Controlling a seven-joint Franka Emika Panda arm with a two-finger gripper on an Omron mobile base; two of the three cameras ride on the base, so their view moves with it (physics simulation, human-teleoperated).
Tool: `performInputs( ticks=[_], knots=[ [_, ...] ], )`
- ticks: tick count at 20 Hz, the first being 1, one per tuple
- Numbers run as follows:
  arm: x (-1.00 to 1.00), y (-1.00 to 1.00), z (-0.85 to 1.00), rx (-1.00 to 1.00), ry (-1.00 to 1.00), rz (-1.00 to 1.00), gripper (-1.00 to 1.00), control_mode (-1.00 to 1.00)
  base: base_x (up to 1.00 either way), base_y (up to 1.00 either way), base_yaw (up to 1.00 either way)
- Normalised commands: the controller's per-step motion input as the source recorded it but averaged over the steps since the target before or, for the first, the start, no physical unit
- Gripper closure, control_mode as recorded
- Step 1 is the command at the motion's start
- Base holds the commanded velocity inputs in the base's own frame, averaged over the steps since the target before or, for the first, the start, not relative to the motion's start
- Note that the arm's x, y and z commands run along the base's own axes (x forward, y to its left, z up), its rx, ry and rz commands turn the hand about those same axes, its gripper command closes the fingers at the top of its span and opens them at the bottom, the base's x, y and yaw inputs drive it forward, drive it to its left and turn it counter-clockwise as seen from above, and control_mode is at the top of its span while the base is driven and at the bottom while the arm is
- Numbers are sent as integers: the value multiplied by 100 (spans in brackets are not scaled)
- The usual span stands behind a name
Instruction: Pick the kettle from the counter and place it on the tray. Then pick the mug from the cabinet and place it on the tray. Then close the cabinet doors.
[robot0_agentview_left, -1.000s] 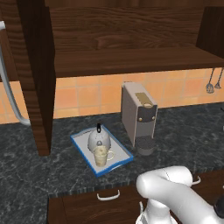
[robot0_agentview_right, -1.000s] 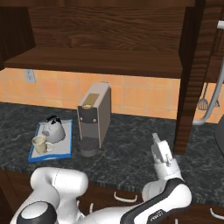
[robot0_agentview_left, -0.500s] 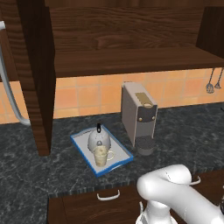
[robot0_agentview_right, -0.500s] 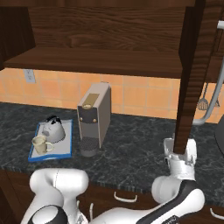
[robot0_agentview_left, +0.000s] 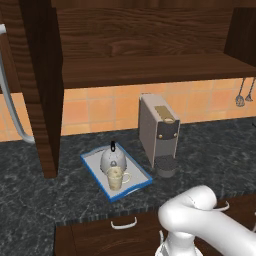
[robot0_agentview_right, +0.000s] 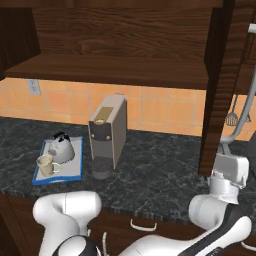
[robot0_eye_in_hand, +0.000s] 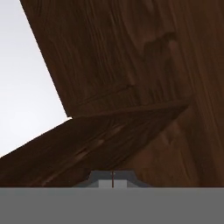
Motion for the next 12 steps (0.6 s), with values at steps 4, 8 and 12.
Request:
performInputs(
  ticks=[4, 8, 12],
  knots=[
    [6, -24, 38, 0, 0, 0, 100, -100, 0, 0, 0],
    [8, 1, 69, 0, -3, 0, 100, -100, 0, 0, 0],
    [1, 22, 71, 0, -6, 0, 100, -100, 0, 0, 0]
  ],
)
